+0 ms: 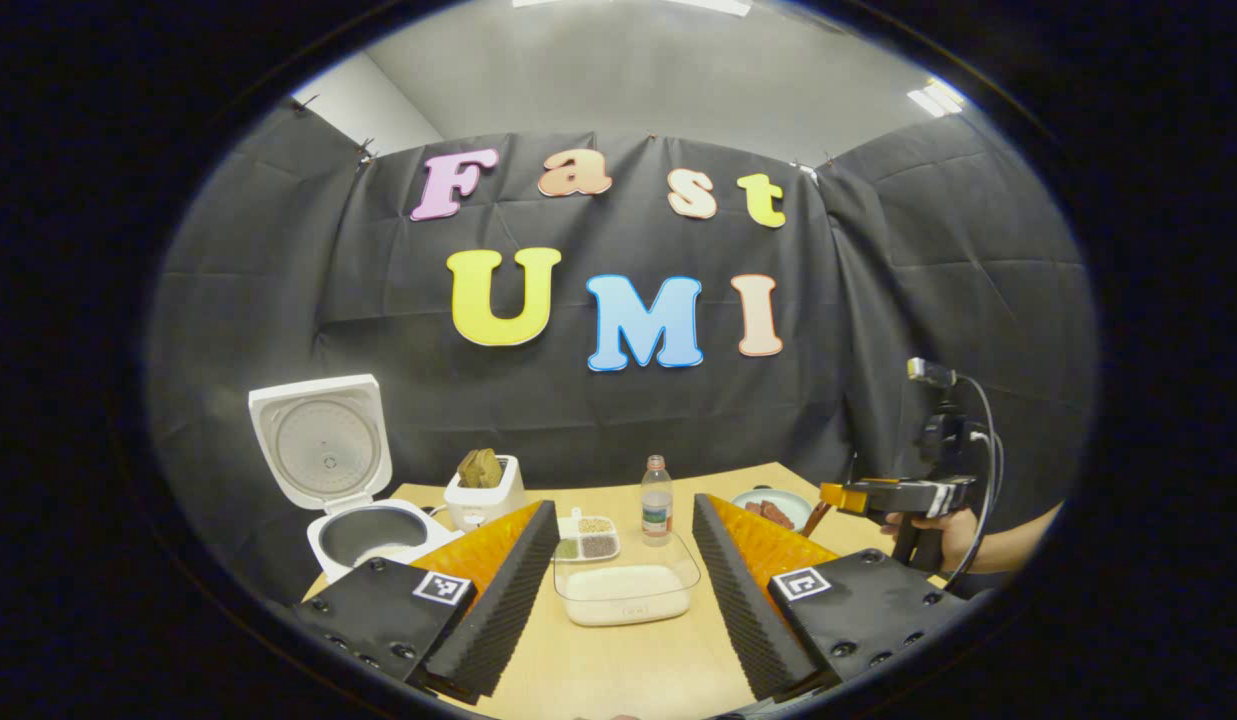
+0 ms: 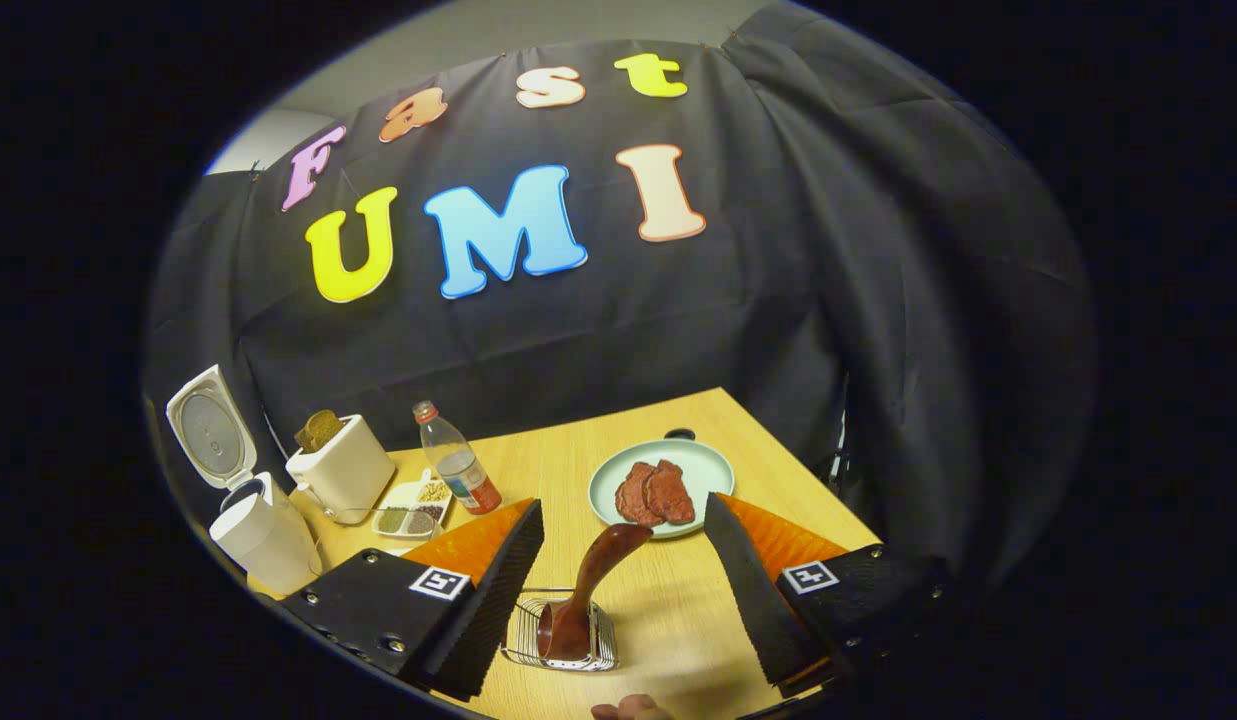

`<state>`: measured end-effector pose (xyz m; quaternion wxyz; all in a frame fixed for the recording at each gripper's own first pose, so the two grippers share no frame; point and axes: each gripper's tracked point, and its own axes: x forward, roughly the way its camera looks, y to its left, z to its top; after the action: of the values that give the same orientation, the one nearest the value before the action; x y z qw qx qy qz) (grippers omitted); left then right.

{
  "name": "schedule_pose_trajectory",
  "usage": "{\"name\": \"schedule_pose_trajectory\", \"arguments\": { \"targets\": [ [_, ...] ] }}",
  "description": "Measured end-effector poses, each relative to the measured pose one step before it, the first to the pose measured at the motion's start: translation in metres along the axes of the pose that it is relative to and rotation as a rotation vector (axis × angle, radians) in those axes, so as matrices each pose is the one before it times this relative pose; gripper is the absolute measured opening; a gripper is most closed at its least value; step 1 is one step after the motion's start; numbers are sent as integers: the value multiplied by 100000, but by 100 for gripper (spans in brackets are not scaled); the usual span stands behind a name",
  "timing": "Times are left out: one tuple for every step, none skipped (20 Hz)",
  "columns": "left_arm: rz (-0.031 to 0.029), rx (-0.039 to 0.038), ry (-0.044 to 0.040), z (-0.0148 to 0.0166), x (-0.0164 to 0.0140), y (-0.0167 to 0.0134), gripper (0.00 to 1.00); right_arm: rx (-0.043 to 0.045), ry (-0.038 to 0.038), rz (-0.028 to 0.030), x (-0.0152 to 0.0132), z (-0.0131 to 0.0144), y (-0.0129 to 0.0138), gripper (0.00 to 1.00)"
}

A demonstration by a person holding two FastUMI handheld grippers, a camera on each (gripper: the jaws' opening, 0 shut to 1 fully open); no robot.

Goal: Close the left gripper, press the button to open the rice cooker; take a wooden spoon from the chopstick holder with the right hand, scoop a spoonful of rice and pour it into the rice cooker, then put the wooden spoon back into the chopstick holder.

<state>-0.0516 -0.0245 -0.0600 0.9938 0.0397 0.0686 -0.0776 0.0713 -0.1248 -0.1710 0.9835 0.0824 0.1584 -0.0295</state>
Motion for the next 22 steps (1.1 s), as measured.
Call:
{"name": "schedule_pose_trajectory", "arguments": {
  "targets": [
    [878, -219, -542, 281, 249, 135, 92, -100, -2702, 1443, -957, 1425, 191, 98],
    [333, -850, -519, 223, 195, 72, 92, -306, -2277, 1242, -652, 1340, 309, 98],
    [375, -1053, -82, 66, 229, -5, 95, -512, -2070, 1288, -729, 1270, 337, 98],
    [1050, -447, -63, 161, 180, 285, 92, -1269, -1788, 1176, -381, 1236, 342, 98],
    [1775, 43, -338, 257, 121, 538, 95, -1107, -1791, 816, -515, 1207, 219, 98],
    [1606, 150, -217, 238, 97, 577, 95, -882, -1218, 1627, -322, 912, 465, 98],
    [1248, 222, -379, 400, 110, 338, 96, -480, -1326, 1891, -463, 963, 618, 98],
    [1070, 681, -932, 594, 85, 435, 96, -295, -1428, 1457, -243, 961, 467, 98],
    [942, 1332, -1017, 488, 34, 526, 92, -173, -1415, 1149, -324, 895, 576, 98],
    [854, 1472, -677, 332, 72, 642, 92, -69, -1203, 195, -212, 719, 461, 98],
    [47, 889, -597, 425, 263, 573, 92, -27, -884, -214, -378, 746, 472, 98],
    [-407, 185, -220, 396, 357, 480, 92, 709, -754, -175, -332, 726, 592, 98],
    [-257, -183, 53, 222, 345, 789, 92, 1265, -1000, 625, -478, 750, 1014, 98],
    [26, -392, -733, 369, 471, 997, 95, 795, -1513, 552, -492, 791, 1261, 98],
    [703, -326, -910, 540, 509, 1340, 95, -280, -1500, 534, -474, 651, 1038, 98],
    [1549, -544, -45, 258, 544, 1599, 92, -1327, -1294, 196, -185, 492, 999, 97],
    [788, -238, 276, 5, 586, 1546, 95, -1608, -1295, -147, -253, 483, 841, 97],
    [1409, 209, 98, 223, 710, 1790, 92, -1043, -940, 235, -39, 338, 916, 97],
    [1354, 653, -269, 450, 750, 1777, 92, -633, -715, 88, -166, 254, 814, 98],
    [1467, 391, 185, 295, 846, 1937, 92, -428, -626, 370, 34, 360, 976, 98],
    [1411, -295, 220, 383, 969, 1846, 92, -362, -160, -233, 45, 145, 759, 98],
    [1311, -871, -107, 378, 908, 1807, 92, -509, -325, -518, 180, 57, 634, 98]
  ]
}}
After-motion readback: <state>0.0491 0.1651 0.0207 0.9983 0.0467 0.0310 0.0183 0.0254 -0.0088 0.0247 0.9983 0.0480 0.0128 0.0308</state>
